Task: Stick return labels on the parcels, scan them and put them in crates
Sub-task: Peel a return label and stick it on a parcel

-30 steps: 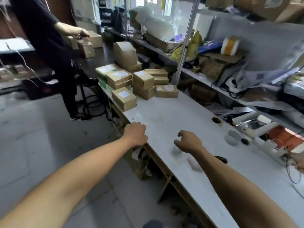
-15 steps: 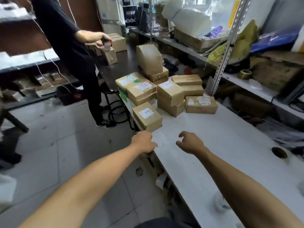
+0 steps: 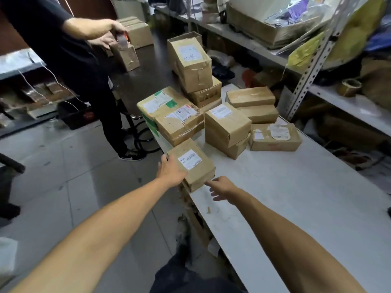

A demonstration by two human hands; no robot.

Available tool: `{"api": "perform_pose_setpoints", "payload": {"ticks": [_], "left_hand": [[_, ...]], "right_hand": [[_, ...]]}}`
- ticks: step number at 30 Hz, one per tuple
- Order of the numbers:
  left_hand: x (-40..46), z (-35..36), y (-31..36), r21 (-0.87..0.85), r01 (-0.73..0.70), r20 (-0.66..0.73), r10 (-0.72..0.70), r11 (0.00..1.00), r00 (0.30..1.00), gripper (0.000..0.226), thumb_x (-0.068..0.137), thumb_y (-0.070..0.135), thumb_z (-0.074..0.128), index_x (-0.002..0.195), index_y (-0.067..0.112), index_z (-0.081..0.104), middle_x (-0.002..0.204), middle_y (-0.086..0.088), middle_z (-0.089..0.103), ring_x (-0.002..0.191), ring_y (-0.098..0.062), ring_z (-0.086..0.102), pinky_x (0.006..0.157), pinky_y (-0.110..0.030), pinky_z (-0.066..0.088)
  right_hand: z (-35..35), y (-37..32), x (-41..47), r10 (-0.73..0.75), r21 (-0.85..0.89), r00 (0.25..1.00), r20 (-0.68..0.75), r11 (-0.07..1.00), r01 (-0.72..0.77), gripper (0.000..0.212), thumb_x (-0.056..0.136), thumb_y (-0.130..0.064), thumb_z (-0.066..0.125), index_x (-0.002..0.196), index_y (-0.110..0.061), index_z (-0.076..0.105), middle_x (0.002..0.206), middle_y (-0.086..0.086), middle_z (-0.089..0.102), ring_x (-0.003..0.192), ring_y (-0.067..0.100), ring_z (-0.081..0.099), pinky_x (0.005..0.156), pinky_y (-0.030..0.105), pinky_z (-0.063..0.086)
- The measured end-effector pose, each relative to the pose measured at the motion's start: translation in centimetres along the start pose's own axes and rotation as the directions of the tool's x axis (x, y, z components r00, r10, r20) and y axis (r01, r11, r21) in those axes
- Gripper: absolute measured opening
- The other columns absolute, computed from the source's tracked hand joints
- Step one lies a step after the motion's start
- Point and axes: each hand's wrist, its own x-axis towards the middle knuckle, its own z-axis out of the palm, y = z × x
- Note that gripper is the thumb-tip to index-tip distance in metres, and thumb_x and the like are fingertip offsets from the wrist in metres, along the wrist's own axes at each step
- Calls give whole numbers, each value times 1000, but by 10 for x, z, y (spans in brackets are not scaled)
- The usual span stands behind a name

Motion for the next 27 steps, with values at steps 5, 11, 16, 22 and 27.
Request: {"api": "perform_pose_setpoints", "payload": {"ticks": [5, 11, 16, 22, 27], "left_hand": [[53, 2, -2, 13, -47, 46, 47, 999, 998, 112, 83, 54, 76, 161, 12, 9, 167, -7, 12, 154, -30, 4, 122, -46, 19], [54, 21, 0, -72, 90, 84, -83, 993, 993, 98, 60, 83, 74, 130, 18, 55, 134, -5, 55, 119, -27, 50, 94, -38, 49], [-1, 67, 24, -373, 153, 310, -33, 915, 950, 68, 72, 61, 83, 113, 16, 51, 113, -2, 63, 96, -20, 65, 63, -30, 55], [-61, 122, 57, -499, 273, 606, 106, 822, 788, 70, 74, 47, 87, 122, 11, 52, 117, -12, 66, 92, -23, 73, 68, -38, 64], [-94, 142, 93, -558, 391, 782, 307, 732, 542, 70, 70, 32, 88, 131, 11, 58, 120, -13, 68, 100, -32, 72, 83, -43, 61]], "right_hand": [[5, -1, 18, 16, 25, 988, 150, 999, -20, 69, 101, -47, 55, 156, -13, 31, 154, 9, 40, 133, 29, 48, 92, 35, 53], [-12, 25, 14, 23, 181, 998, 64, 983, -35, 82, 95, -56, 60, 159, -32, 14, 151, 4, 43, 127, 23, 49, 87, 32, 52], [-47, 75, -24, 79, 449, 982, -173, 894, 7, 74, 86, -56, 72, 147, -47, 33, 139, -11, 49, 123, 19, 53, 88, 49, 56], [-106, 139, -108, 47, 524, 910, -412, 829, 195, 49, 80, -23, 86, 122, -40, 67, 124, 2, 66, 105, 22, 70, 85, 48, 61], [-144, 184, -178, 17, 457, 871, -492, 856, 241, 60, 73, -21, 90, 127, -33, 68, 121, 7, 70, 101, 26, 73, 83, 46, 62]]}}
